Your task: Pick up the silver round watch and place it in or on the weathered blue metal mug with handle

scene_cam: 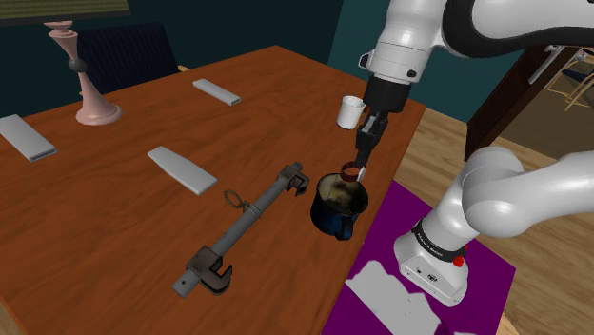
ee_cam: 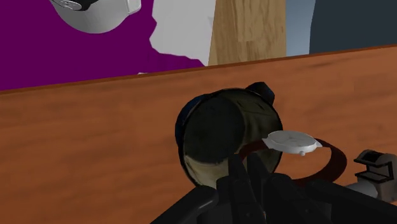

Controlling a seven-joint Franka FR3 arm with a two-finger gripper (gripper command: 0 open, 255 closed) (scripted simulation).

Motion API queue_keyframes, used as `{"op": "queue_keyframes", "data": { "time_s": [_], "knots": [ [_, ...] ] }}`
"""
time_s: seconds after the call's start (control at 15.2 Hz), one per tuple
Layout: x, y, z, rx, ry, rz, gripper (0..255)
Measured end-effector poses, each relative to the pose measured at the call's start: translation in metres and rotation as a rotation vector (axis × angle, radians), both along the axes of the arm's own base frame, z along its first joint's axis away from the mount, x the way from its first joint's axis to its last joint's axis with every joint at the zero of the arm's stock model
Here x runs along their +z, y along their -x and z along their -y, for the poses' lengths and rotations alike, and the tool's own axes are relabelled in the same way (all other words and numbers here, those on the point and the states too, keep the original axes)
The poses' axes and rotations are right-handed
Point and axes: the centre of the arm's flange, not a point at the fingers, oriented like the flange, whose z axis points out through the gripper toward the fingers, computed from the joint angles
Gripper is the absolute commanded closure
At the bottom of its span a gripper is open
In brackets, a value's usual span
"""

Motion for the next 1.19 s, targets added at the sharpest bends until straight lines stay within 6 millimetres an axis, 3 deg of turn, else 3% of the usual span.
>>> {"op": "queue_keyframes", "data": {
  "time_s": [0.66, 1.06, 1.12, 1.19],
  "knots": [
    [-0.052, 0.000, 0.000, 0.000, 0.000, 0.000, 255],
    [-0.058, 0.000, 0.000, 0.000, 0.000, 0.000, 255],
    [-0.058, 0.000, 0.000, 0.000, 0.000, 0.000, 0],
    [-0.058, 0.000, 0.000, 0.000, 0.000, 0.000, 0]
  ]
}}
